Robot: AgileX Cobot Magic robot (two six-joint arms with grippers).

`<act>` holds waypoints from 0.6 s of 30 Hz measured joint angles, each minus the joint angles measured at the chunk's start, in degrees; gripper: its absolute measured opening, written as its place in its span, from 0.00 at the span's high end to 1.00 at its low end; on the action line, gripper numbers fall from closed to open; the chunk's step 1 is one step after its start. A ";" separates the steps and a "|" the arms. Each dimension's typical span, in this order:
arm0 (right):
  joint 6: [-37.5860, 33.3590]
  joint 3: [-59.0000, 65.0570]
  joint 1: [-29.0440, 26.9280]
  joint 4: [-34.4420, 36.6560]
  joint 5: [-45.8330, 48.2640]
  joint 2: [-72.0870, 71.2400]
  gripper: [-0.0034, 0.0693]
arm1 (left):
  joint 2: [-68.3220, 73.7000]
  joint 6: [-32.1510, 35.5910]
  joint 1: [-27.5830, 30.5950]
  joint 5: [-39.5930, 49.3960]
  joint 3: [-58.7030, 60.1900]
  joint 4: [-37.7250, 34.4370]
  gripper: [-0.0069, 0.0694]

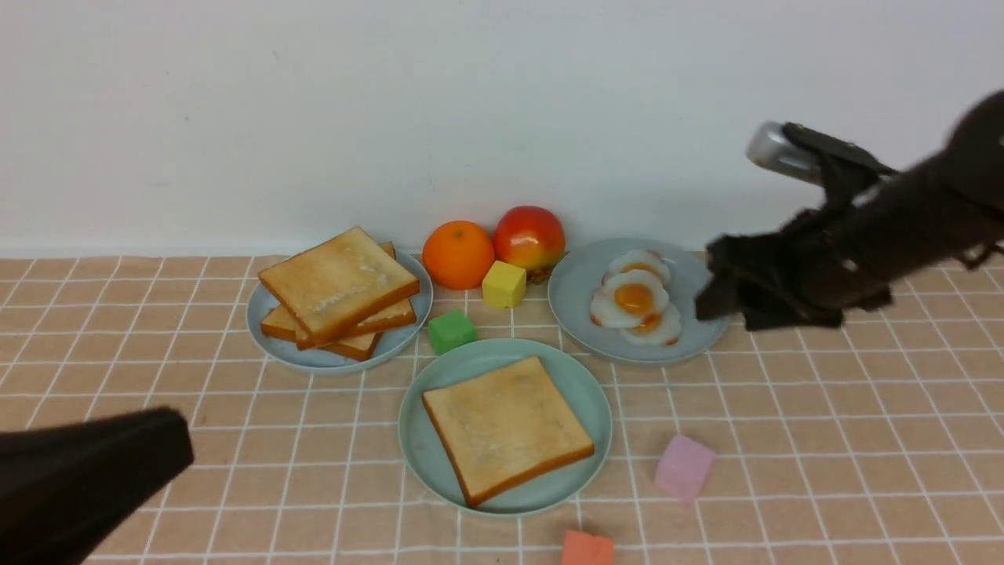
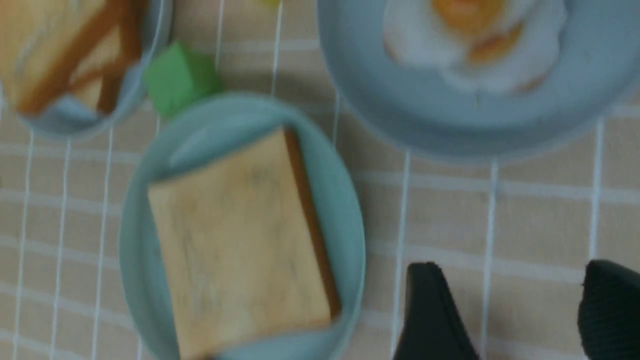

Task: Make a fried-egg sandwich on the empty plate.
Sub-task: Use the right arm to grab a fried egg

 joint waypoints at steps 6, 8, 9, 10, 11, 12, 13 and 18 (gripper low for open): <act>-3.40 -10.82 -3.26 8.21 -0.43 13.34 0.39 | -0.45 -0.17 0.00 -0.77 0.82 -0.17 0.93; -4.53 -13.74 -3.84 10.14 -0.43 16.63 0.39 | -0.45 -0.19 0.00 -0.90 0.82 -0.17 0.93; -5.06 -15.24 -3.94 10.82 -0.50 18.28 0.39 | -0.45 -0.19 0.00 -0.90 0.82 -0.17 0.93; -5.16 -15.53 -3.94 11.18 -0.50 18.58 0.39 | -0.45 -0.19 0.00 -0.90 0.82 -0.17 0.93; -5.69 -17.85 -4.13 12.39 -0.38 21.01 0.39 | -0.45 -0.19 0.00 -0.90 0.82 -0.12 0.93; -5.94 -18.98 -4.13 12.95 -0.38 22.16 0.39 | -0.45 -0.19 0.00 -0.90 0.82 -0.05 0.93; -6.08 -19.78 -4.13 13.23 -0.38 22.97 0.39 | -0.45 -0.19 0.00 -0.90 0.82 0.00 0.93; -6.27 -22.72 -4.18 13.54 -0.36 26.30 0.39 | -0.45 -0.19 0.00 -0.90 0.82 0.00 0.93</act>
